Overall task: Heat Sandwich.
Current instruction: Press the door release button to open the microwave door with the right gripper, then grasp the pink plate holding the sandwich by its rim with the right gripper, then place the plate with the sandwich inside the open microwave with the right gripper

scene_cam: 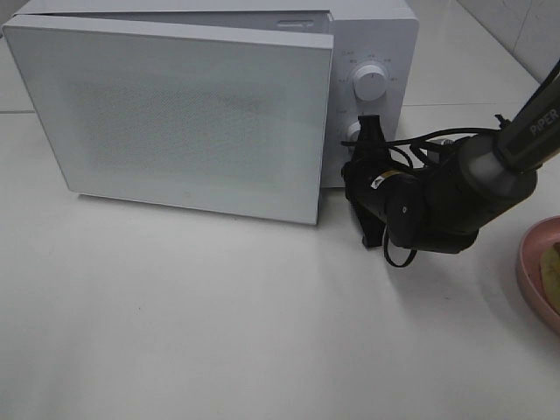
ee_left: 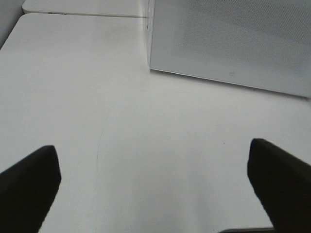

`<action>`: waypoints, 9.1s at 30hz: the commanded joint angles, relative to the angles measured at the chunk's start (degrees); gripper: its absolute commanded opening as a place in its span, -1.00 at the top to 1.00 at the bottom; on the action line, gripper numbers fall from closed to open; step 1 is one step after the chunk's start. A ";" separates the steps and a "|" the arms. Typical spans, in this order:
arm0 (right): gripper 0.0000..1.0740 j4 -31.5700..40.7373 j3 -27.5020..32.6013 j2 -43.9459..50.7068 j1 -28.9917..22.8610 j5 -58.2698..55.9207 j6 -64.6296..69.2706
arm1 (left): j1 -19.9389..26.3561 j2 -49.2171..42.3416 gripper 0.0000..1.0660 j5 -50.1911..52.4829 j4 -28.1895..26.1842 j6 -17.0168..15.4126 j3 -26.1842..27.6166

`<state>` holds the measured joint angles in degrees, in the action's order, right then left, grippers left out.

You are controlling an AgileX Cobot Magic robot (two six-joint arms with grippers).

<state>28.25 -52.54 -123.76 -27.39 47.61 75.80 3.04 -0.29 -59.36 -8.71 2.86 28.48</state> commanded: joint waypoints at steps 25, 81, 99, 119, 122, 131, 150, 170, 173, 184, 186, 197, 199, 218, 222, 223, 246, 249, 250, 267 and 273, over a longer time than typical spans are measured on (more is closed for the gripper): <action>0.98 -2.75 -5.67 1.09 3.32 13.92 -1.66 | 0.06 -1.49 -0.94 0.74 -0.29 -0.34 -0.29; 0.80 -8.82 8.82 30.94 0.17 -63.08 -79.18 | 0.06 -1.49 -0.94 0.74 -0.29 -0.34 -0.29; 0.63 -30.94 8.19 42.28 7.62 -88.98 -77.41 | 0.06 -1.49 -0.94 0.74 -0.34 -0.34 -0.29; -0.90 -33.92 8.19 43.54 14.04 -89.78 -71.33 | 0.06 -1.49 -0.94 0.74 -0.34 -0.34 -0.29; -0.88 -34.21 8.19 41.83 16.16 -90.24 -70.65 | 0.06 -1.49 -0.94 0.74 -0.34 -0.34 -0.29; -0.84 -34.21 8.19 35.12 16.84 -88.06 -70.19 | 0.06 -1.49 -0.94 0.74 -0.34 -0.34 -0.29; -0.77 -36.90 8.19 27.73 19.48 -83.54 -66.52 | 0.06 -1.49 -0.94 0.74 -0.34 -0.34 -0.29; 0.05 -38.67 8.19 24.24 19.48 -82.10 -64.00 | 0.06 -1.49 -0.94 0.74 -0.34 -0.34 -0.29; 0.61 -40.62 8.19 24.24 19.48 -82.28 -61.19 | 0.06 -1.49 -0.94 0.74 -0.34 -0.34 -0.29; 0.99 -41.20 8.19 24.24 19.48 -82.28 -59.99 | 0.06 -1.49 -0.94 0.74 -0.34 -0.34 -0.29; 0.99 -41.20 8.19 24.24 19.48 -82.28 -59.99 | 0.06 -1.49 -0.94 0.74 -0.34 -0.34 -0.29; 0.99 -41.25 8.19 24.24 19.42 -82.28 -60.16 | 0.06 -1.49 -0.94 0.74 -0.34 -0.34 -0.29; 0.99 -41.37 8.19 24.24 19.42 -82.28 -60.16 | 0.06 -1.49 -0.94 0.74 -0.34 -0.34 -0.29; 0.99 -47.56 7.05 24.41 17.53 -86.23 -56.49 | 0.06 -1.49 -0.94 0.74 -0.34 -0.34 -0.29; 0.99 -48.82 7.05 24.41 16.04 -86.86 -55.58 | 0.06 -1.49 -0.94 0.74 -0.34 -0.34 -0.29; 0.99 -49.16 7.05 24.41 15.01 -87.49 -55.41 | 0.06 -1.49 -0.94 0.74 -0.34 -0.34 -0.29; 0.98 -56.55 7.16 30.60 3.90 -97.57 -51.39 | 0.06 -1.49 -0.94 0.74 -0.34 -0.34 -0.29; 0.98 -56.32 7.16 32.43 2.69 -98.55 -51.85 | 0.06 -1.49 -0.94 0.74 -0.34 -0.34 -0.29; 0.98 -56.21 7.16 33.06 2.06 -99.01 -52.31 | 0.06 -1.49 -0.94 0.74 -0.34 -0.34 -0.29; 0.96 -55.52 7.16 41.88 -9.45 -105.20 -56.04 | 0.06 -1.49 -0.94 0.74 -0.34 -0.34 -0.29; 0.96 -55.35 7.16 44.35 -14.04 -107.09 -57.75 | 0.06 -1.49 -0.94 0.74 -0.34 -0.34 -0.29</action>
<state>-25.90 -45.21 -79.98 -40.97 -57.98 19.08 3.04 -0.29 -59.36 -8.71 2.86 28.48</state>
